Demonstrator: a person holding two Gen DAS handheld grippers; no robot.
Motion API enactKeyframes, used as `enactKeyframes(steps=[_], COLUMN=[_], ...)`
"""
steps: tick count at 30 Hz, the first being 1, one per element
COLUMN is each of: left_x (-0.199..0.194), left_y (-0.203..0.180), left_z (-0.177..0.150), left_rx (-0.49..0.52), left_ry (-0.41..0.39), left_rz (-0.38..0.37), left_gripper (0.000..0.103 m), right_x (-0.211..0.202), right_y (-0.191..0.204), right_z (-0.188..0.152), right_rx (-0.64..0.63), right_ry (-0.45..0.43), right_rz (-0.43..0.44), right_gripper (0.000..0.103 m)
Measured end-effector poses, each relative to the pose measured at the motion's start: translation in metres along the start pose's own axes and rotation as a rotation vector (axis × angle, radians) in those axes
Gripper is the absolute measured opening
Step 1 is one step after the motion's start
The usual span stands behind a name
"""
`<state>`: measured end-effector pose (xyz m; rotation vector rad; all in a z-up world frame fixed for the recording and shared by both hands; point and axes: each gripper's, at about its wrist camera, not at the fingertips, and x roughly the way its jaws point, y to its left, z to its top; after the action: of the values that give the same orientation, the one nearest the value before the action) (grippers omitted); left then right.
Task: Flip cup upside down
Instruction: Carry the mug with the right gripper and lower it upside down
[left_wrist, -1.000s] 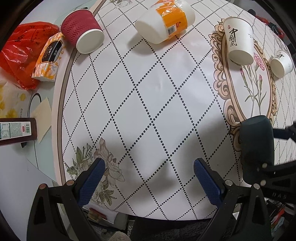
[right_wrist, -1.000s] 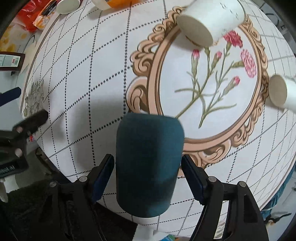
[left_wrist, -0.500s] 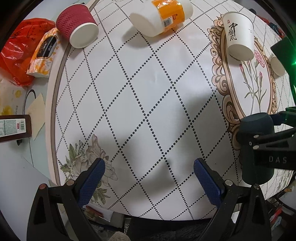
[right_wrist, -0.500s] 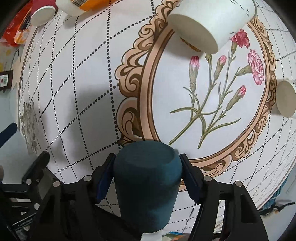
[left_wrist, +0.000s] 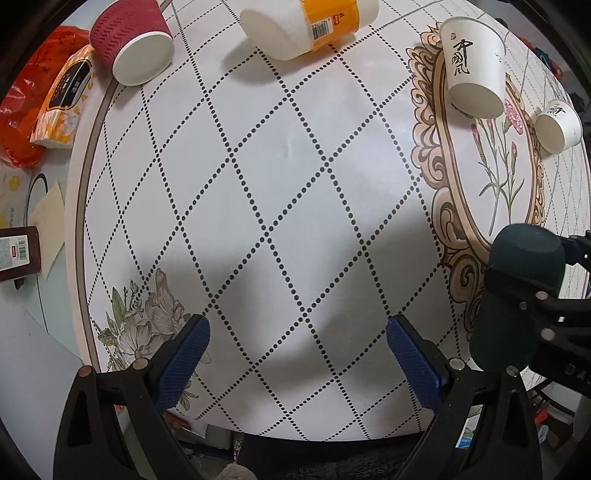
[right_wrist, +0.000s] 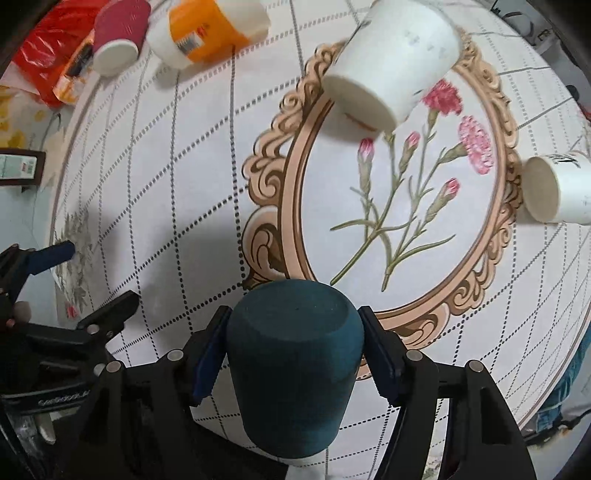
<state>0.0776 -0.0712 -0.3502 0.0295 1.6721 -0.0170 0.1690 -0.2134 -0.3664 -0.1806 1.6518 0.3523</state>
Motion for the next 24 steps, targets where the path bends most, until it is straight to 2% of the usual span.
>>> enactKeyframes(steps=[4, 12, 17, 18, 21, 24], left_x=[-0.001, 0.000, 0.003, 0.005, 0.004, 0.006], left_y=[0.002, 0.004, -0.001, -0.008, -0.011, -0.014], left_z=[0.001, 0.005, 0.007, 0.007, 0.004, -0.001], left_rx=[0.003, 0.005, 0.009, 0.011, 0.019, 0.024], left_ry=[-0.005, -0.012, -0.010, -0.010, -0.011, -0.014], left_rz=[0.005, 0.018, 0.020, 0.022, 0.025, 0.029], left_gripper=[0.098, 0.098, 0.098, 0.098, 0.098, 0.098], right_x=[-0.021, -0.052, -0.064, -0.064, -0.060, -0.051], right_y=[-0.002, -0.018, -0.019, -0.021, -0.023, -0.018], right_z=[-0.007, 0.004, -0.002, -0.003, -0.007, -0.012], right_rx=[0.006, 0.060, 0.062, 0.070, 0.074, 0.047], right_ry=[-0.097, -0.309, -0.529, -0.567, -0.619, -0.626], right_rz=[-0.003, -0.026, -0.060, -0.039, -0.041, -0.061], right_gripper=[0.070, 0.070, 0.070, 0.070, 0.070, 0.070])
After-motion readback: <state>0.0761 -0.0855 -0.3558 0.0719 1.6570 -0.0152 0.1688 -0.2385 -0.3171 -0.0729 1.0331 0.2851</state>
